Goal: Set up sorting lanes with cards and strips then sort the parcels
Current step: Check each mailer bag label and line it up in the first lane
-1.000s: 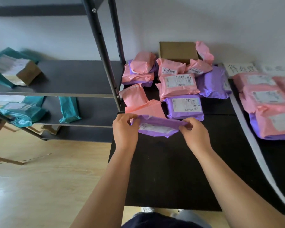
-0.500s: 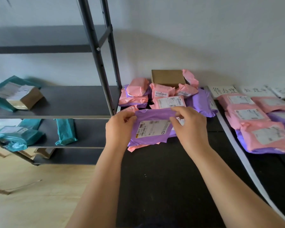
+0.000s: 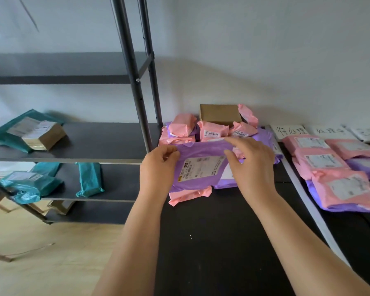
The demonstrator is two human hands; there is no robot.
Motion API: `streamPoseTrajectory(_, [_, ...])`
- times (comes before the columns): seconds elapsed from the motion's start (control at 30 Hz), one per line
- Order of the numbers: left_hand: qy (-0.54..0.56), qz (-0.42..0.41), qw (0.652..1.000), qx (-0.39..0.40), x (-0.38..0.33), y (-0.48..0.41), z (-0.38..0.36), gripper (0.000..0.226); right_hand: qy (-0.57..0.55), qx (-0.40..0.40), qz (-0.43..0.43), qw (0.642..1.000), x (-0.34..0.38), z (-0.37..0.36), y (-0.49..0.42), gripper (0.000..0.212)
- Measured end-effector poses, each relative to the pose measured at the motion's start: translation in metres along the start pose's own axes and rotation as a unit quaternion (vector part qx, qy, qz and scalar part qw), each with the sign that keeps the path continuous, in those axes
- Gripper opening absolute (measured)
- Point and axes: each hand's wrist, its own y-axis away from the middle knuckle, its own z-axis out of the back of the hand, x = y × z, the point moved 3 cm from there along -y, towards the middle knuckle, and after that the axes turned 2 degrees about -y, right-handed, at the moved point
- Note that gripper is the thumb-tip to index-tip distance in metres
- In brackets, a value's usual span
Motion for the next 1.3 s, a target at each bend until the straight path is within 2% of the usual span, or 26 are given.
streamPoseTrajectory(0.1, [-0.048, -0.071, 0.996, -0.002, -0.017, 0.007, 0.001, 0.02, 0.023, 0.007, 0.037, 0.999, 0.014, -0.001, 0.0, 0.031])
streamPoseTrajectory(0.23, [-0.071, -0.151, 0.986, 0.01, -0.032, 0.011, 0.004, 0.017, 0.016, 0.013, 0.028, 0.999, 0.018, 0.0, 0.006, 0.013])
streamPoseTrajectory(0.37, [-0.038, -0.186, 0.98, -0.052, -0.034, 0.011, 0.008, 0.019, -0.04, 0.009, -0.003, 0.999, 0.019, 0.004, 0.004, 0.005])
streamPoseTrajectory(0.47, [0.013, -0.134, 0.985, -0.109, -0.023, 0.012, 0.014, 0.036, -0.121, -0.01, -0.07, 0.99, 0.01, 0.013, -0.002, 0.007])
streamPoseTrajectory(0.53, [0.048, -0.079, 0.988, -0.127, -0.014, 0.011, 0.015, 0.037, -0.167, -0.01, -0.124, 0.978, 0.003, 0.019, -0.005, 0.006])
streamPoseTrajectory(0.57, [0.062, -0.051, 0.989, -0.12, -0.011, 0.01, 0.014, 0.036, -0.201, -0.012, -0.147, 0.968, 0.0, 0.021, -0.006, 0.006])
streamPoseTrajectory(0.63, [0.096, -0.006, 0.992, -0.076, -0.007, 0.01, 0.008, 0.027, -0.269, -0.028, -0.191, 0.944, -0.004, 0.024, -0.009, 0.019])
streamPoseTrajectory(0.73, [0.126, 0.016, 0.992, -0.026, -0.005, 0.013, -0.001, 0.013, -0.35, -0.042, -0.24, 0.905, -0.005, 0.026, -0.012, 0.022])
streamPoseTrajectory(0.83, [0.141, 0.009, 0.989, -0.05, -0.01, 0.015, 0.001, 0.01, -0.371, -0.04, -0.243, 0.895, -0.003, 0.029, -0.013, 0.02])
streamPoseTrajectory(0.97, [0.17, -0.005, 0.982, -0.078, -0.019, 0.015, 0.01, 0.023, -0.362, -0.043, -0.227, 0.903, -0.001, 0.034, -0.016, 0.032])
streamPoseTrajectory(1.13, [0.228, 0.022, 0.97, -0.076, -0.022, 0.015, 0.015, 0.006, -0.37, -0.038, -0.229, 0.899, -0.001, 0.038, -0.018, 0.032])
streamPoseTrajectory(1.3, [0.243, 0.01, 0.964, -0.104, -0.025, 0.017, 0.023, 0.008, -0.381, -0.025, -0.23, 0.895, 0.003, 0.038, -0.017, 0.025])
